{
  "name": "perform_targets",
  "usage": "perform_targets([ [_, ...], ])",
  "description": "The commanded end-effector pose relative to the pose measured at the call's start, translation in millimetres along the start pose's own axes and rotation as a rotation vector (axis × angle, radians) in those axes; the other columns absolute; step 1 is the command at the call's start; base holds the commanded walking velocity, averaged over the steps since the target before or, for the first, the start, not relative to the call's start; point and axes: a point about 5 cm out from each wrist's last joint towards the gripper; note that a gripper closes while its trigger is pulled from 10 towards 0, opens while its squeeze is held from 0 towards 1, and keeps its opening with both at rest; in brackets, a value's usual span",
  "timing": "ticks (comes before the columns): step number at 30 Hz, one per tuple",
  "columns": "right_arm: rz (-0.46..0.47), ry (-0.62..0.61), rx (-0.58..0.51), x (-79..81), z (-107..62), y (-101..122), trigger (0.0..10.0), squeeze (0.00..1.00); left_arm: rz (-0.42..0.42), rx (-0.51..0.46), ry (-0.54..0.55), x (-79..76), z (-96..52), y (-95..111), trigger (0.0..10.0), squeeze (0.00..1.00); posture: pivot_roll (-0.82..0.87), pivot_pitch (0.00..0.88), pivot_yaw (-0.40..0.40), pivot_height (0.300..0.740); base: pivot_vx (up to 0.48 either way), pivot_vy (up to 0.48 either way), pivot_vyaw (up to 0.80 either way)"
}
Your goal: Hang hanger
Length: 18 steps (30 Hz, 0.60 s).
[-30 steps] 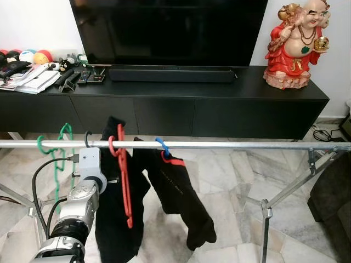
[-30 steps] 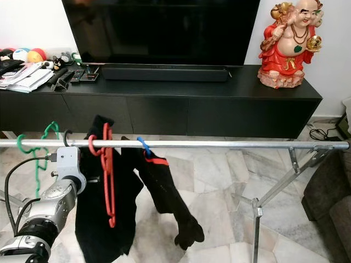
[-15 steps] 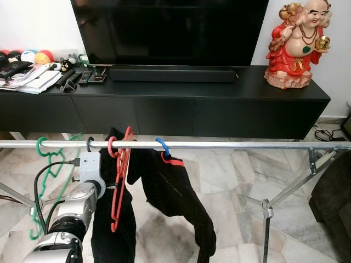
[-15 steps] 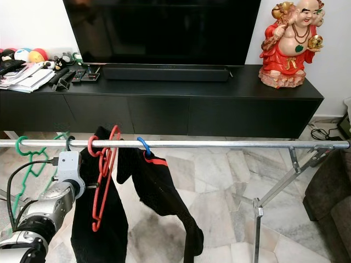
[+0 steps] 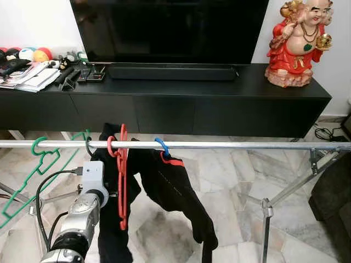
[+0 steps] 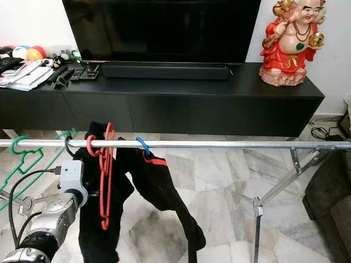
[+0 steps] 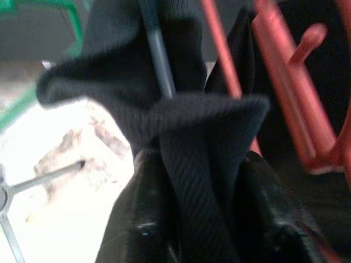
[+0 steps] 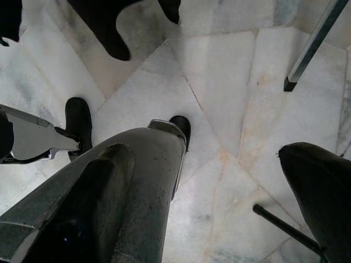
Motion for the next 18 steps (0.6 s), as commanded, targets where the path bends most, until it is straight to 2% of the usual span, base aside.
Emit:
perform_targets([
  [1, 0.008, 0.003, 0.031, 0.3, -2.0, -10.2, 10.0, 0.00, 0.033, -0.021, -0.008, 1.3, -2.6, 2.9, 10.0, 1.00, -0.05, 0.107, -0.002, 0.740, 0.000, 0.000, 0.00],
  [4, 0.006, 0.004, 0.033, 0.4, -2.1, -11.0, 10.0, 0.00, 0.040, -0.041, -0.008, 3.7, -6.6, 4.3, 10.0, 1.00, -0.05, 0.111, 0.000, 0.740, 0.000, 0.000, 0.00],
  [6, 0.006, 0.005, 0.036, 0.6, -2.5, -12.5, 10.0, 0.00, 0.048, -0.081, 0.002, 9.9, -19.9, 6.8, 10.0, 1.00, -0.05, 0.117, 0.000, 0.740, 0.000, 0.000, 0.00],
  [7, 0.006, 0.005, 0.036, 0.6, -2.5, -12.5, 10.0, 0.00, 0.048, -0.081, 0.002, 9.9, -19.9, 6.8, 10.0, 1.00, -0.05, 0.117, 0.000, 0.740, 0.000, 0.000, 0.00],
  [9, 0.004, 0.005, 0.039, 0.4, -2.7, -13.3, 10.0, 0.00, 0.047, -0.097, 0.004, 11.0, -33.1, 5.9, 10.0, 1.00, -0.04, 0.122, 0.000, 0.740, 0.000, 0.000, 0.00],
  [10, 0.004, 0.005, 0.039, 0.4, -2.7, -13.3, 10.0, 0.00, 0.047, -0.097, 0.004, 11.0, -33.1, 5.9, 10.0, 1.00, -0.04, 0.122, 0.000, 0.740, 0.000, 0.000, 0.00],
  [12, 0.001, 0.007, 0.040, 0.7, -2.7, -13.6, 10.0, 0.00, 0.049, -0.132, -0.013, 4.6, -46.8, 4.4, 10.0, 1.00, -0.03, 0.125, 0.001, 0.740, 0.000, 0.000, 0.00],
  [14, 0.000, 0.007, 0.040, 0.8, -2.7, -13.6, 10.0, 0.00, 0.049, -0.146, -0.017, 2.6, -50.1, 4.5, 10.0, 1.00, -0.03, 0.125, 0.001, 0.740, 0.000, 0.000, 0.00],
  [16, -0.002, 0.008, 0.040, 1.7, -2.4, -13.0, 10.0, 0.00, 0.076, -0.205, -0.021, -4.1, -61.1, 4.4, 10.0, 1.00, -0.03, 0.126, 0.002, 0.740, 0.000, 0.000, 0.00],
  [18, -0.002, 0.008, 0.039, 2.2, -2.2, -12.6, 10.0, 0.00, 0.077, -0.217, -0.016, -7.3, -67.4, 2.3, 10.0, 1.00, -0.03, 0.126, 0.002, 0.740, 0.000, 0.000, 0.00],
])
Point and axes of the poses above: a point about 5 cm out from each wrist's last joint towards the gripper, its own z axis pointing out of the wrist towards the gripper, its own y axis along the axis of the wrist's last joint, x = y × z, and after that the axes turned 13 degrees about -z, right-handed
